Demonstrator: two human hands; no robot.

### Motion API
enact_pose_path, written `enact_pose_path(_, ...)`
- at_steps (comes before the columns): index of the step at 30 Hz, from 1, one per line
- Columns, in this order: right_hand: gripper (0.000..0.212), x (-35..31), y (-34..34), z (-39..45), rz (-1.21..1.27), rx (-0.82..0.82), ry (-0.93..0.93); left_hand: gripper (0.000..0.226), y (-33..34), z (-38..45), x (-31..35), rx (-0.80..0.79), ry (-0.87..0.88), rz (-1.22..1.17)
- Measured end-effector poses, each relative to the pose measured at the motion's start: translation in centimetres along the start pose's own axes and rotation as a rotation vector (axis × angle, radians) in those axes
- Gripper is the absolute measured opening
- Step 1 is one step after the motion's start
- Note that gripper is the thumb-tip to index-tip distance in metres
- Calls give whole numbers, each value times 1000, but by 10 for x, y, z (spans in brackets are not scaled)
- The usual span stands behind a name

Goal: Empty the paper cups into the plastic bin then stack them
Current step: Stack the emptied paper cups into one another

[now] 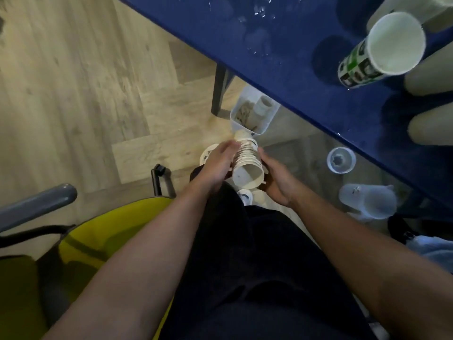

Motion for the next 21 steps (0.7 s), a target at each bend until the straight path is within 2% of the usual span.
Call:
enact_pose_path(2,67,12,-8,17,40,69,19,51,2,16,-9,7,-20,75)
enact_pose_path(8,52,9,-29,56,152,210,35,18,13,54,-8,21,-35,7)
enact_pose_path(11,48,-15,-36,74,179,247,4,18,22,72,6,17,-15,-17)
enact_pose_path(14,52,-41,-45,88,342,283,-39,27,37,82,26,-32,-16,-89)
enact_pose_path(16,55,-50,-52,92,438,311,-15,44,43,86,32,-63,-57,-95)
enact_pose_path(18,62,-48,-59,92,435,377,37,53,44,91,28,-78,-102,-52)
enact_pose_path(21,65,-35,-66,88,299,445,113,50,40,89,16,-87,-139,20)
Point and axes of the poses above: each hand's wrist, its own z-axis towards the middle knuckle, its own y-axis out of the palm, x = y × z, the point moved 10 cm from there along z, towards the middle knuckle, and after that the axes turned 12 degrees about -z, right-handed, at the moved point
